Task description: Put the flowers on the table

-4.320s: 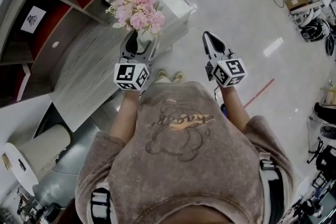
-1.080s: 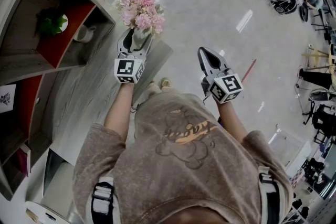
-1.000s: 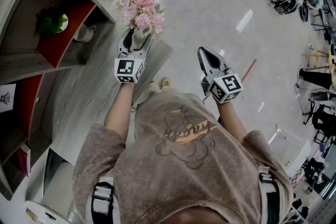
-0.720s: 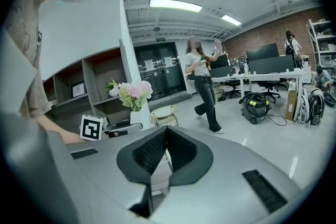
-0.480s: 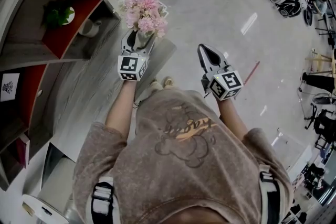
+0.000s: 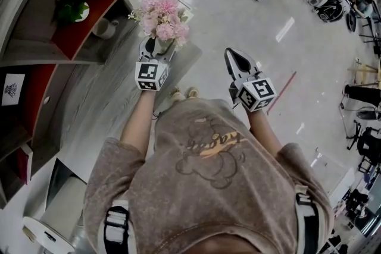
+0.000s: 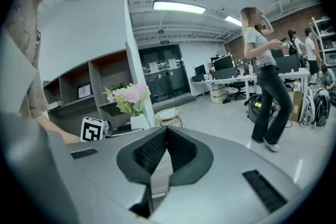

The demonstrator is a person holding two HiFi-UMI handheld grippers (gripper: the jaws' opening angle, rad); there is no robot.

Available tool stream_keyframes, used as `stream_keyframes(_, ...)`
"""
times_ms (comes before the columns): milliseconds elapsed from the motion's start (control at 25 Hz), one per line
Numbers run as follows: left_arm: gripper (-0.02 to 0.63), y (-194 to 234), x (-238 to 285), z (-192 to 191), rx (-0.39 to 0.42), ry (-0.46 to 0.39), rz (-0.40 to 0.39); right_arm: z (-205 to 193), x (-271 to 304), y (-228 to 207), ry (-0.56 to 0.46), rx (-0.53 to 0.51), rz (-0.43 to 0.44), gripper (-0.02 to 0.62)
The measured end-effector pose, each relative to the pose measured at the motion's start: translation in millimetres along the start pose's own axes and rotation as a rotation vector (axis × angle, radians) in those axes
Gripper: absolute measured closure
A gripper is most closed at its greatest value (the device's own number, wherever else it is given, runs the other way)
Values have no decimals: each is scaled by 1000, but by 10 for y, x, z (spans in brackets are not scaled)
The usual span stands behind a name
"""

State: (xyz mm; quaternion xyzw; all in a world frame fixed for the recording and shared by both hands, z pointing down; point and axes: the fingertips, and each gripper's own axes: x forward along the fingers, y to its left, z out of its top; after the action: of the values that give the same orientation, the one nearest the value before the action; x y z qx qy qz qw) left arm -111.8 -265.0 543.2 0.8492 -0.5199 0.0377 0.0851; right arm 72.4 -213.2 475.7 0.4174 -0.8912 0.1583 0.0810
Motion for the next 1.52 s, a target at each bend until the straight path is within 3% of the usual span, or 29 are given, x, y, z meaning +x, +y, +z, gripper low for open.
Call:
stream_keyframes(400, 288, -63, -69, -44, 16, 8, 2, -37, -61, 34, -1, 1, 1, 598)
stream_keyframes(960, 288, -83, -134, -148, -41, 47, 37, -43, -159, 47, -7, -3, 2, 598)
stream_keyframes(1520, 288, -112, -266, -59, -40, 74, 84, -23, -241, 61, -27, 0, 34, 598)
